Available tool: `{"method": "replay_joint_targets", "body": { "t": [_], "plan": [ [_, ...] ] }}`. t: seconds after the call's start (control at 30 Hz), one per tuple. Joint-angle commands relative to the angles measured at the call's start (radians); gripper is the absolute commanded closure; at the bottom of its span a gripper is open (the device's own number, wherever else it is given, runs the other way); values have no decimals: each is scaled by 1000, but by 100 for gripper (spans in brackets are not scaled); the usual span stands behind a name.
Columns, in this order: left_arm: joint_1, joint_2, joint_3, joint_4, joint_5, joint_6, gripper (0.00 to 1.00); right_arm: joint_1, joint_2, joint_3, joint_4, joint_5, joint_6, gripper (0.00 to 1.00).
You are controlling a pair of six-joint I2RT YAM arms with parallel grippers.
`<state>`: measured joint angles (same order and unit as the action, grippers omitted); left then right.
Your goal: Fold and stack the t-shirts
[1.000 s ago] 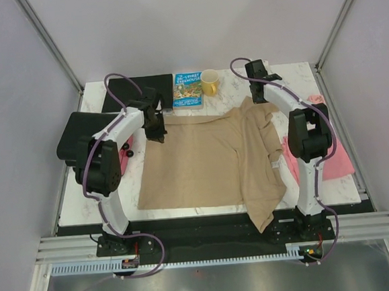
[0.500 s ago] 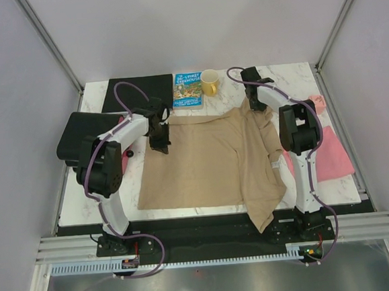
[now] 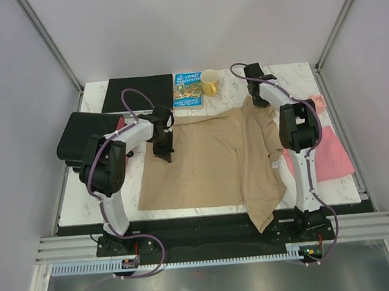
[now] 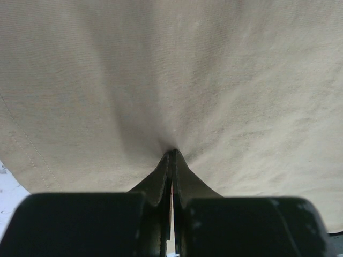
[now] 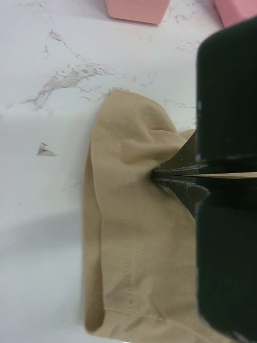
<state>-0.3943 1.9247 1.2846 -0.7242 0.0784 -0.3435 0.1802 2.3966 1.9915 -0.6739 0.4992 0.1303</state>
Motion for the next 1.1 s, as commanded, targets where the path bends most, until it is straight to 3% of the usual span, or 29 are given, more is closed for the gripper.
{"method": "replay_joint_targets", "body": {
  "t": [0.0,0.3,0.37,0.43,0.57,0.67,0.77,1.07],
  "plan": [
    [-11,46,-74,-1,-19,-15,98,-15,22,88,-10,39,-9,100],
    [-11,53,-15,-49,-12,-41,98,-15,39,194,-35,19,-18,98],
    [-11,50,12,-57,-19,-42,98,-16,1,150,-38,56,-9,95],
    [-11,42,42,-66,-22,-37,98,-28,-69,80,-36,81,6,86],
    [-11,43,100,-80,-5,-31,98,-48,-175,-17,-33,23,-18,82],
    [-11,51,143,-104,14,-28,89,-51,-198,-62,-36,22,-35,82],
    [-11,37,159,-115,32,-28,84,-54,-197,-89,-41,10,-28,82],
    [-12,49,144,-138,64,-5,84,-58,-105,-50,-75,-79,11,82]
  ]
}}
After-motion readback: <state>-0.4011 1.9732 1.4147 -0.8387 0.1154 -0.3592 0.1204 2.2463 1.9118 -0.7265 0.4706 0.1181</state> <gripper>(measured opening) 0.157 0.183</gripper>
